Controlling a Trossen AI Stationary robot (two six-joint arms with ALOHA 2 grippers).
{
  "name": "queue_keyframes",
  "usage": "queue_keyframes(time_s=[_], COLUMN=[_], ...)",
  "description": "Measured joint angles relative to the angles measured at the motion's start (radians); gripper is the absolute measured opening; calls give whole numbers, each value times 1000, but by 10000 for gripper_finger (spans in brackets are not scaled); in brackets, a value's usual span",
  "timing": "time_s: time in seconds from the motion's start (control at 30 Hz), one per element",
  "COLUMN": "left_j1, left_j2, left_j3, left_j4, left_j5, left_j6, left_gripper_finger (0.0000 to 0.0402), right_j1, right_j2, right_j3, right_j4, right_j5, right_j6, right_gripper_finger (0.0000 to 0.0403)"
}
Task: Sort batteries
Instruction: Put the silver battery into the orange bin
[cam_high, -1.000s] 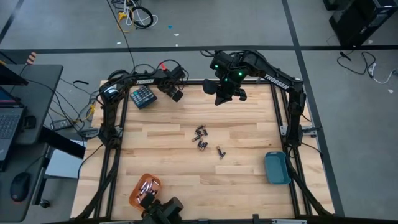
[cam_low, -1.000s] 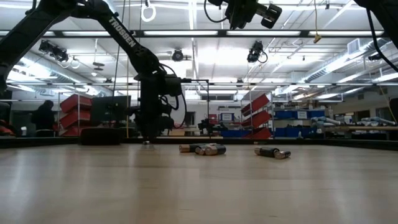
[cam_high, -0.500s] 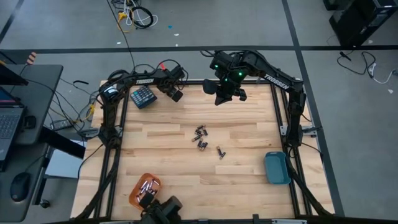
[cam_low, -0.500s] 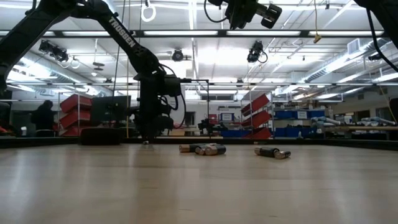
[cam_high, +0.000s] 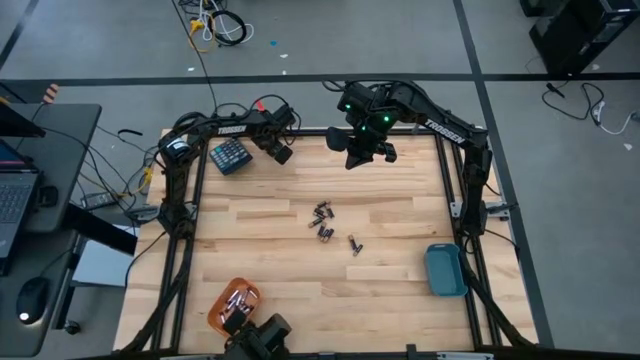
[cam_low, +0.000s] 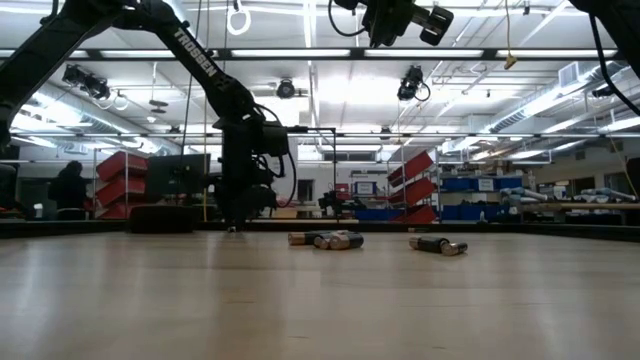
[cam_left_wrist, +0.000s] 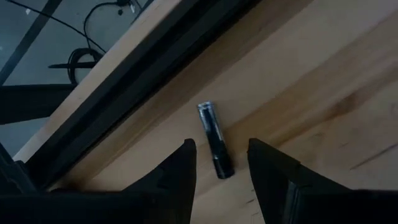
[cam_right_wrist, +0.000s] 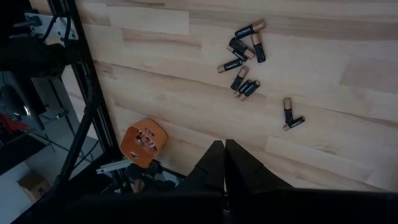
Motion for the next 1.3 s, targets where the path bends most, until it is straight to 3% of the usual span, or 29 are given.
queue_keyframes(time_s=[1.0,1.13,1.3], left_j1=[6,5,5], left_j2=[26,28,30], left_j3=[2,2,1], left_j4=[11,17,21], left_j5=[85,86,95], left_j6=[60,61,60], left_gripper_finger=[141,124,72], right_j1=[0,0,0], right_j2=[0,0,0], right_j3=[0,0,0], right_j4=[0,0,0], right_j5=[0,0,0], right_j6=[1,1,1], right_gripper_finger=[1,1,1])
